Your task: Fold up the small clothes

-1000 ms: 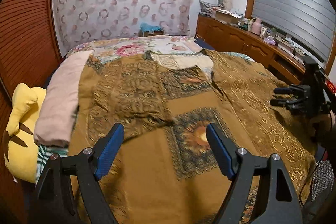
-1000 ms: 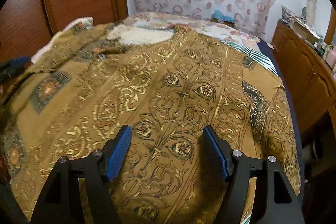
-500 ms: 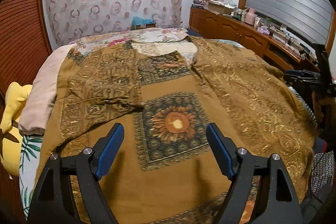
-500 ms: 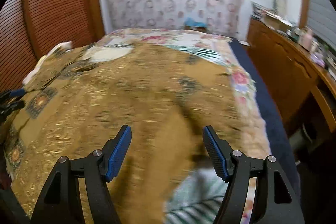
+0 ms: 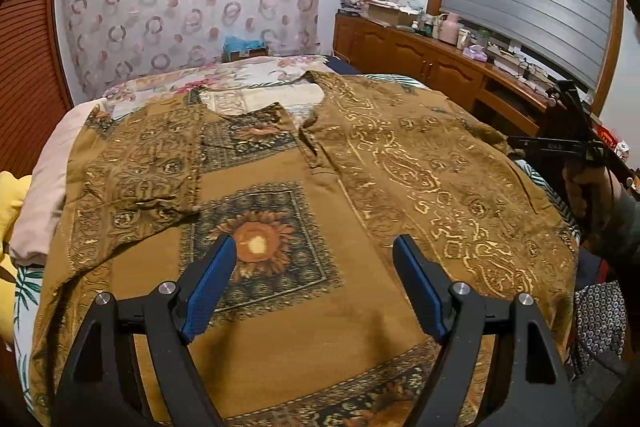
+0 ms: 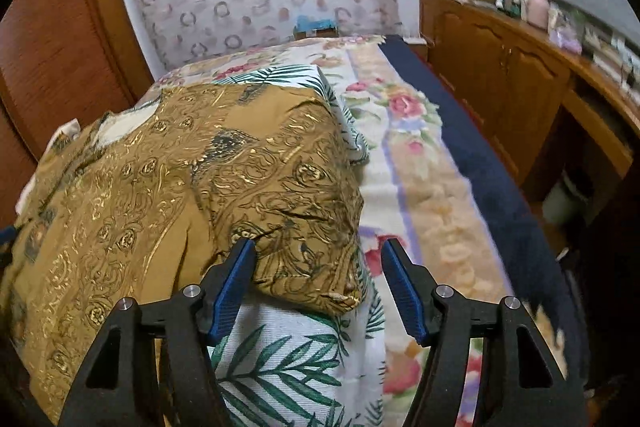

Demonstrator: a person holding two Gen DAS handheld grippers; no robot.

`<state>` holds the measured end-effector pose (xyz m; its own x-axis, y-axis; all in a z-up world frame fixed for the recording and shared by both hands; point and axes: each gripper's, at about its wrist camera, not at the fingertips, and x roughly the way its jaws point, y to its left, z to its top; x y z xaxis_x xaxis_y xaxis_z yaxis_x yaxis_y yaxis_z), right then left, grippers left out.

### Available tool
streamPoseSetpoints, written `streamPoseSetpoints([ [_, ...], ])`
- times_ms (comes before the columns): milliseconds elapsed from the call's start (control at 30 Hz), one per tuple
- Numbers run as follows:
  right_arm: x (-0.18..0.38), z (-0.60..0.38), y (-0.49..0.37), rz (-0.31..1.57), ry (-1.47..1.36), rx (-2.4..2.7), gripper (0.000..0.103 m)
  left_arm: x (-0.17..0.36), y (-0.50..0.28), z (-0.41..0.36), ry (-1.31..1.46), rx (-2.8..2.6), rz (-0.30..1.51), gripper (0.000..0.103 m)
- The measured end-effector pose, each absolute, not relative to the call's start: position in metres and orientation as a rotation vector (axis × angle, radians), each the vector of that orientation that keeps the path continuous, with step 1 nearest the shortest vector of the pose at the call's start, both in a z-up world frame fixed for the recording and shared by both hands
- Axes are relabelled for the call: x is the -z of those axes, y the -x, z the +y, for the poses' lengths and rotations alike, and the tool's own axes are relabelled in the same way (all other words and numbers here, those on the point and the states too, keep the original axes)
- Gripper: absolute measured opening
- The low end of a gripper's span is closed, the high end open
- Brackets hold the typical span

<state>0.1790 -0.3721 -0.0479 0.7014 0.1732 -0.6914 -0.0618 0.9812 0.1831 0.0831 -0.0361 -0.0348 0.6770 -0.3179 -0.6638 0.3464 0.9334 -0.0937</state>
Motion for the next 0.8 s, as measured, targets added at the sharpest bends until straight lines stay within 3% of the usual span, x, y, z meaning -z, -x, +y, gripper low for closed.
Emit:
streamPoseSetpoints([
  [200,0.05,-0.382,-0.188,0.818,-0.158,-0.166,0.053,0.035,-0.082,-0.045,-0.05,0.376,0.738,0.081],
  [267,0.05,-0.382,-0.187,0.824,-0.147,-0.185,0.039,0.035,-0.082,-0.045,-0.052,0.375,0.737,0.081],
  [400,0.044,-0.383,-0.187,0.821,-0.104,-0.178,0.029,0.034,-0.081,-0.045,-0.049,0.368,0.733,0.081],
  [500,0.039,-0.385,-0.189,0.82,-0.072,-0.152,0.012,0.032,-0.08,-0.044,-0.045,0.362,0.726,0.081],
  [800,-0.008,-0.357,-0.189,0.666,-0.008,-0.17,0.007,0.029,-0.08,-0.035,-0.028,0.337,0.707,0.081],
])
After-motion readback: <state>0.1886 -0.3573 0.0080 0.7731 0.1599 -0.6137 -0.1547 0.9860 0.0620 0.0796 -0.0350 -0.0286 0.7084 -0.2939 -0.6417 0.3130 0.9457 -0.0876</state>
